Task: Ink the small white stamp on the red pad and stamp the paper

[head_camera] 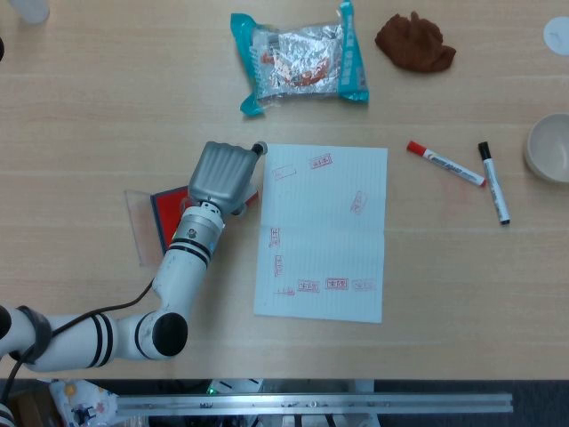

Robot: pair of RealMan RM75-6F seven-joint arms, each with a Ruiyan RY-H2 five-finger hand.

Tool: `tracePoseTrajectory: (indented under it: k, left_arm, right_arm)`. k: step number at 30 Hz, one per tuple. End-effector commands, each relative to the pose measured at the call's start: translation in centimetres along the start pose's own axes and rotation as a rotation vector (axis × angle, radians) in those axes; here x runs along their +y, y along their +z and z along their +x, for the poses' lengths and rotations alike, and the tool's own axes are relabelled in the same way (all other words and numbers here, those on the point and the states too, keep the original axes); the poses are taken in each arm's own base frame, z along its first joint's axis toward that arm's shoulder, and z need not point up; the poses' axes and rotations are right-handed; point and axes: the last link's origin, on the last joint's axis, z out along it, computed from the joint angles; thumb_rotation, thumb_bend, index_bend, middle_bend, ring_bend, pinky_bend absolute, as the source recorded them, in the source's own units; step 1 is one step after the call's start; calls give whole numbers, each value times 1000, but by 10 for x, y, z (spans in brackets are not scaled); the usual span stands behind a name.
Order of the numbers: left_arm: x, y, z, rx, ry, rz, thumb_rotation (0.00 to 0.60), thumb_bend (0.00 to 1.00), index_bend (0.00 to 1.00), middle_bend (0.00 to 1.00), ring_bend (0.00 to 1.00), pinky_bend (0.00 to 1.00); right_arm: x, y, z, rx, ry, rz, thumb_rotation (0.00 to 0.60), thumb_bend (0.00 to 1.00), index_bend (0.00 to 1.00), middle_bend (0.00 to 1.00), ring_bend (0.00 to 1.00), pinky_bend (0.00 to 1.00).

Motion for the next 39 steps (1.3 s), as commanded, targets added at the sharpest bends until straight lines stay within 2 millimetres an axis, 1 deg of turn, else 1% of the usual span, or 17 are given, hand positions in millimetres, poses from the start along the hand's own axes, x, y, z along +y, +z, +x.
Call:
tracePoseTrajectory:
  k: [1,6,11,27,35,39]
  left_arm:
    - [0,1,-1,1,-8,7,569,98,257,1000,1000,1000]
    - [-2,5,-1,-5,-23,26,569,98,262,1000,1000,1000]
    - [-4,9,0,2,-25,40,597,98,269,1000,1000,1000]
    - [-11,24,4,18,-35,57,600,98,278,1000,1000,1000]
    - [-11,28,6,14,-48,62,600,98,279,1000,1000,1000]
    - [-13,24,8,20,-45,61,600,99,295,1000,1000,1000]
  right_arm:
    - [0,0,0,0,1,-1,600,118,208,322,221,267]
    - [1,-1,0,0,2,-4,600,118,208,323,221,267]
    - [2,-2,1,5,3,-7,600,119,208,322,221,267]
    - [3,-4,3,11,3,-15,600,118,208,323,221,267]
    - [3,-5,3,14,5,-15,600,118,208,323,221,267]
    - [3,-5,3,15,6,-15,600,118,208,323,221,267]
